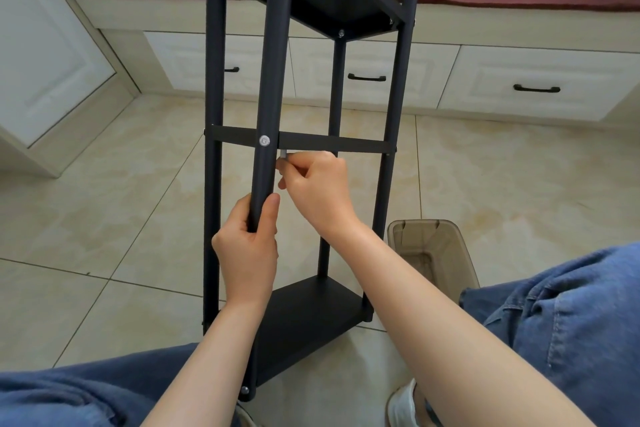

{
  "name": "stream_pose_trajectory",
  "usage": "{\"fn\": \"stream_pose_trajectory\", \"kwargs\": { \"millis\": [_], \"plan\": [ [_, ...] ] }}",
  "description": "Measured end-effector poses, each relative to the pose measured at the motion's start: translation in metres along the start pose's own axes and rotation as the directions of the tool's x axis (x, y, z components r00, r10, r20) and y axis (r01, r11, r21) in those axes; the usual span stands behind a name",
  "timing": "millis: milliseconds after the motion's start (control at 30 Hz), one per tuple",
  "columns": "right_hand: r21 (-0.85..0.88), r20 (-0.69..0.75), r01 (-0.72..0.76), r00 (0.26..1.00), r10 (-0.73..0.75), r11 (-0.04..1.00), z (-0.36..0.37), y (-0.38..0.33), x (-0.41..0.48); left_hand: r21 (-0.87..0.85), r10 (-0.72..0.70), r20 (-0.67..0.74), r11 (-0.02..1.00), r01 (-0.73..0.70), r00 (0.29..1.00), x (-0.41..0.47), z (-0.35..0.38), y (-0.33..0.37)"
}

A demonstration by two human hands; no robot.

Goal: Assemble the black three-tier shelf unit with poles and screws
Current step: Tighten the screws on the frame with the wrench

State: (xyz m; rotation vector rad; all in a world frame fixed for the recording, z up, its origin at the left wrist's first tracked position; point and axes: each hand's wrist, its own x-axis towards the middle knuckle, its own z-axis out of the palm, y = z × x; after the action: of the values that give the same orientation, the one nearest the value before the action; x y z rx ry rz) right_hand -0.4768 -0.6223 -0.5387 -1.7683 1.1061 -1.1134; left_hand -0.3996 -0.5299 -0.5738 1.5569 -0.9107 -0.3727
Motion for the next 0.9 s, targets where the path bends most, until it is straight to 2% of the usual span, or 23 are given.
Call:
{"fn": "stream_pose_trajectory", "kwargs": {
  "millis": [300, 567, 900],
  "plan": [
    [0.162, -0.097, -0.020, 0.995, 0.036, 0.987, 0.025, 0.008, 0.001, 0.021, 0.002, -0.019, 1.000, -0.002, 1.000, -0.001, -0.003, 0.000],
    [0.176, -0.165, 0.026, 0.986, 0.003, 0.984, 0.036, 0.012, 0.005, 0.030, 0.004, -0.024, 1.000, -0.003, 1.000, 0.001, -0.004, 0.000],
    [0.174, -0.087, -0.036, 0.995, 0.052, 0.984, 0.029, 0.016, -0.005, 0.031, 0.005, -0.019, 0.999, -0.005, 1.000, 0.001, -0.003, 0.000]
  ]
}}
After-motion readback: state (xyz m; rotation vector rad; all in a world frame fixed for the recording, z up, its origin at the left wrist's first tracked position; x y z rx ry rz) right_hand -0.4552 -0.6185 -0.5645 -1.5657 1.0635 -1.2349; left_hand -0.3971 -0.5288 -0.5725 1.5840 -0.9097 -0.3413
